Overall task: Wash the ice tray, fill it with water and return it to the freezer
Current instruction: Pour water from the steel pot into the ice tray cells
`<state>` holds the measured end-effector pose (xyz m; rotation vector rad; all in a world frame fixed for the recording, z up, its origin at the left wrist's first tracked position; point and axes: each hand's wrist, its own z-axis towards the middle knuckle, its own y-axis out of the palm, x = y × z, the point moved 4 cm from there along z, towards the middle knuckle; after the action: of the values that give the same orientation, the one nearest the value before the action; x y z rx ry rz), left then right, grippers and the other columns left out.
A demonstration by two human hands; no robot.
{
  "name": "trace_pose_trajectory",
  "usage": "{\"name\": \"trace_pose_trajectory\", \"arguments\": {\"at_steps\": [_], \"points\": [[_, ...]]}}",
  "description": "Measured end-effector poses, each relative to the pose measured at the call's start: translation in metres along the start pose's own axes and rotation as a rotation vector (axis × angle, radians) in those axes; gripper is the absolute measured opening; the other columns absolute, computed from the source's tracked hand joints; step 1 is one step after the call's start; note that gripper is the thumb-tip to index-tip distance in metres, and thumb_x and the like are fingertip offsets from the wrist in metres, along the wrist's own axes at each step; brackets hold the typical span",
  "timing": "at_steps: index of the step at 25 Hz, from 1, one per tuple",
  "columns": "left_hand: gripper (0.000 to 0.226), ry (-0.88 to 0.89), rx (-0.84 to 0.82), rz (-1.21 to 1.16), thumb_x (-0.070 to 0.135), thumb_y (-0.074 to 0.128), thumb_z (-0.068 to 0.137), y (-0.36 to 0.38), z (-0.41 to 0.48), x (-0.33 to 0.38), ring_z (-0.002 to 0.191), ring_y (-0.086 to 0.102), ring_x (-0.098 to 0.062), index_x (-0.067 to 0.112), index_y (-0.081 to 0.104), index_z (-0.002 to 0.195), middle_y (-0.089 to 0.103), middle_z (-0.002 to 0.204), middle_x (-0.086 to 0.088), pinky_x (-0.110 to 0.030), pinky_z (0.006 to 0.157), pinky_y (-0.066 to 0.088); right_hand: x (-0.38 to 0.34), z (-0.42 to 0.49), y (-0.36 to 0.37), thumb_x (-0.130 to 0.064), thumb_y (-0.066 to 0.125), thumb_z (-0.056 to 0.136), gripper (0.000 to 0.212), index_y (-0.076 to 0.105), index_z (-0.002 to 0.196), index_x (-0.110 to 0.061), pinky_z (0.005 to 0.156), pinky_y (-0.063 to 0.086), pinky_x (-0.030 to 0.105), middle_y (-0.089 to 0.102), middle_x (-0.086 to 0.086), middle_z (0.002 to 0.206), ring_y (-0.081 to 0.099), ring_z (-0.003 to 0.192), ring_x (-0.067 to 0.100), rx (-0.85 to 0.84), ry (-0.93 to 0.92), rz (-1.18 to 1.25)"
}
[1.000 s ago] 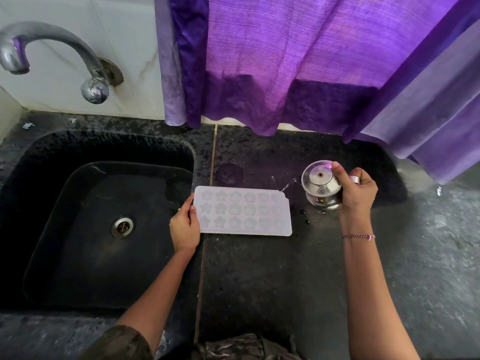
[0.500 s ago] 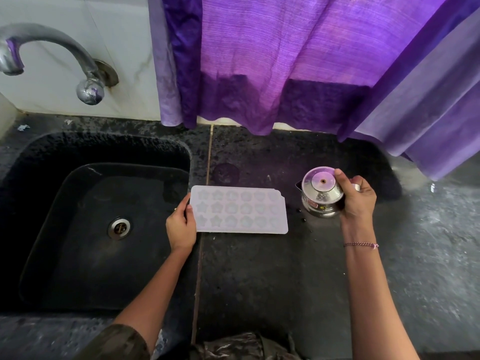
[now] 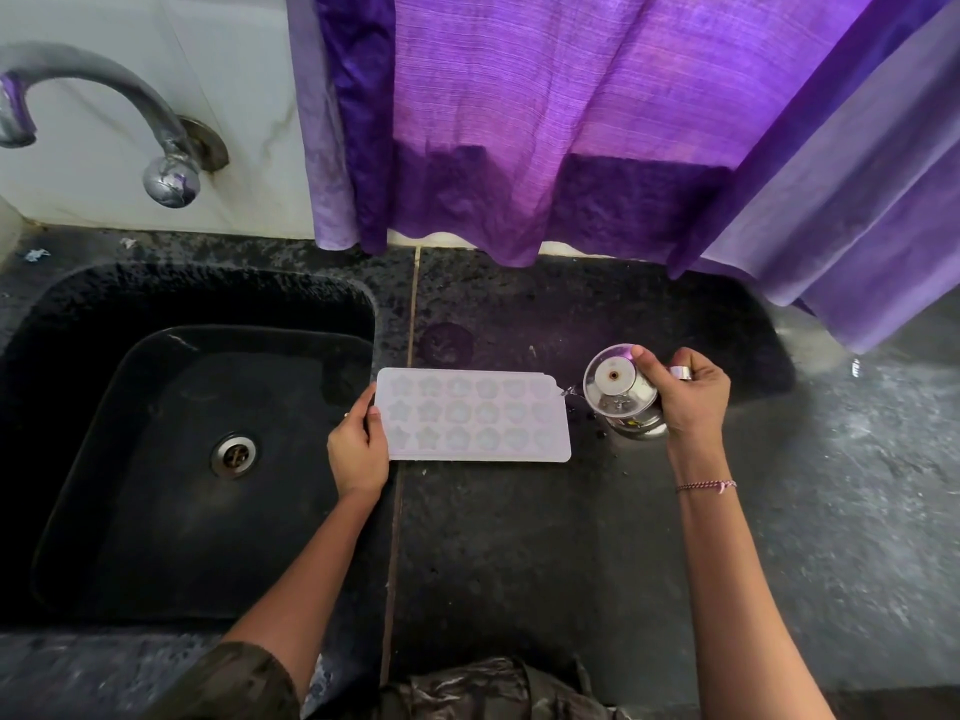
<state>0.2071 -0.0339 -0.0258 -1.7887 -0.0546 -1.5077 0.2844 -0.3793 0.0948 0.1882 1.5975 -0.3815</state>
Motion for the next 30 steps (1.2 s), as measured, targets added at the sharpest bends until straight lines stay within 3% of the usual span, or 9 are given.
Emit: {"name": "trace_pose_trajectory", "arguments": {"at_steps": [15, 19, 26, 30], "points": [[0.036, 0.004, -0.004, -0.001, 0.008, 0.044, 0.095, -0.0004, -0.0002, 0.0017, 0.058, 0.047, -0.015, 0.015, 0.059, 0.128, 0.067, 0.079, -0.023, -0.029, 0.060, 0.040, -0.0009, -0.0044, 0.0028, -0.015, 0.082, 0.071, 0.056, 0.029, 0.052, -0.019, 0.048, 0.030, 0.025, 0.031, -0.013, 0.043, 0.029, 0.053, 0.012, -0.011, 0.004, -0.020], [0.036, 0.009, -0.001, 0.005, 0.008, 0.045, 0.095, -0.0005, 0.0000, 0.0021, 0.056, 0.046, -0.013, 0.015, 0.059, 0.127, 0.066, 0.077, -0.023, -0.027, 0.059, 0.039, 0.0017, -0.0046, 0.0012, -0.011, 0.079, 0.072, 0.056, 0.029, 0.051, -0.020, 0.044, 0.032, 0.018, 0.033, -0.015, 0.041, 0.032, 0.045, 0.004, 0.017, 0.031, 0.077], [0.036, 0.021, -0.002, 0.016, 0.008, 0.045, 0.095, -0.0004, 0.0004, 0.0022, 0.055, 0.045, -0.012, 0.014, 0.059, 0.127, 0.066, 0.076, -0.021, -0.026, 0.058, 0.035, 0.0037, -0.0036, -0.0032, -0.009, 0.075, 0.076, 0.056, 0.033, 0.041, -0.023, 0.050, 0.040, 0.019, 0.039, -0.014, 0.044, 0.040, 0.047, 0.004, 0.091, 0.138, 0.348], [0.036, 0.025, 0.003, 0.012, 0.007, 0.045, 0.095, -0.0002, 0.0006, 0.0020, 0.054, 0.045, -0.010, 0.013, 0.059, 0.127, 0.067, 0.077, -0.019, -0.025, 0.058, 0.036, 0.0010, -0.0056, 0.0029, -0.008, 0.074, 0.077, 0.055, 0.033, 0.043, -0.023, 0.050, 0.042, 0.019, 0.042, -0.013, 0.045, 0.044, 0.050, 0.005, 0.092, 0.156, 0.378]]}}
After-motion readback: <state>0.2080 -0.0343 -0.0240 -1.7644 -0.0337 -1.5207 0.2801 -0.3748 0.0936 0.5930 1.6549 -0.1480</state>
